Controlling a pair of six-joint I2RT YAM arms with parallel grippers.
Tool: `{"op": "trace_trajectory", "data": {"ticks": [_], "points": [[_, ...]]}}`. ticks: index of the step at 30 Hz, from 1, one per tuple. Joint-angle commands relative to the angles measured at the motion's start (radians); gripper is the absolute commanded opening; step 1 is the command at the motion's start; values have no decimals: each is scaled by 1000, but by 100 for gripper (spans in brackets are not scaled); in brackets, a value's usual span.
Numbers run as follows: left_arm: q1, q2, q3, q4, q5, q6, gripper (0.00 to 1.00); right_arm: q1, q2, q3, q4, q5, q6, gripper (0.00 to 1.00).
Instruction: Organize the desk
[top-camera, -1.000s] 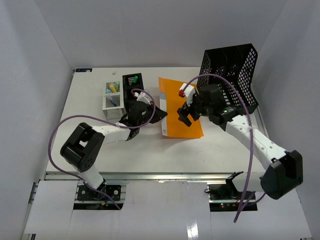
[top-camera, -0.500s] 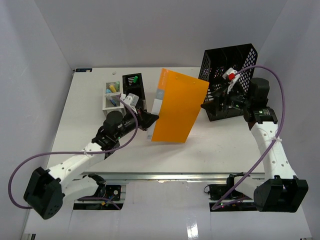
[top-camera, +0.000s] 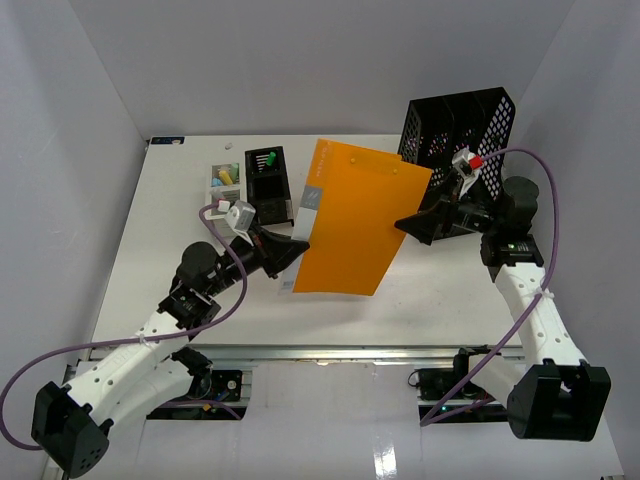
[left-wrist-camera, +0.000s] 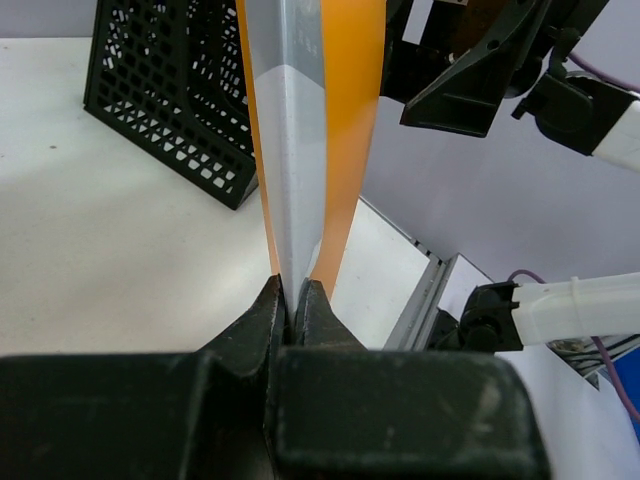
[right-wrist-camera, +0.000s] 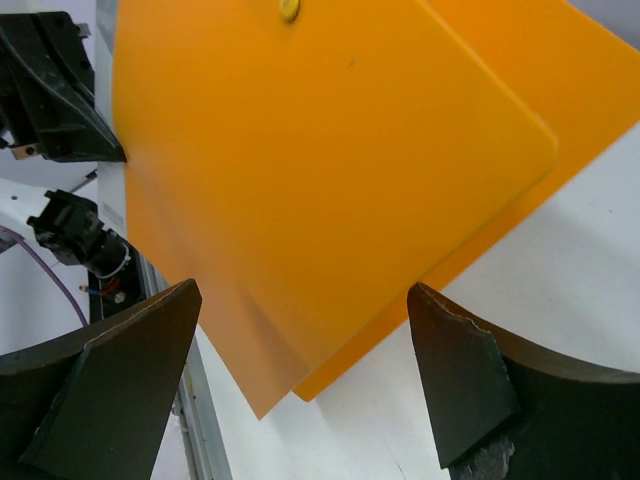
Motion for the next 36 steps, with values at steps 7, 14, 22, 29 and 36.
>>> {"op": "trace_trajectory", "data": {"ticks": [7,14,22,29,36], "points": [[3,-17,-14,236,158,-109,23,-2,-26,-45,228,-62,166,90],[4,-22,-12,213,191,-66,0,-2,-57,-39,173,-76,105,90],[6,-69,29,-89,257,176,0,-33,-2,255,-199,-319,-392,90],[7,-34,98,-181,279,256,0,51,72,341,-240,-419,-383,90],[7,-18,114,-175,321,283,0,198,38,313,-388,-234,-575,90]]}}
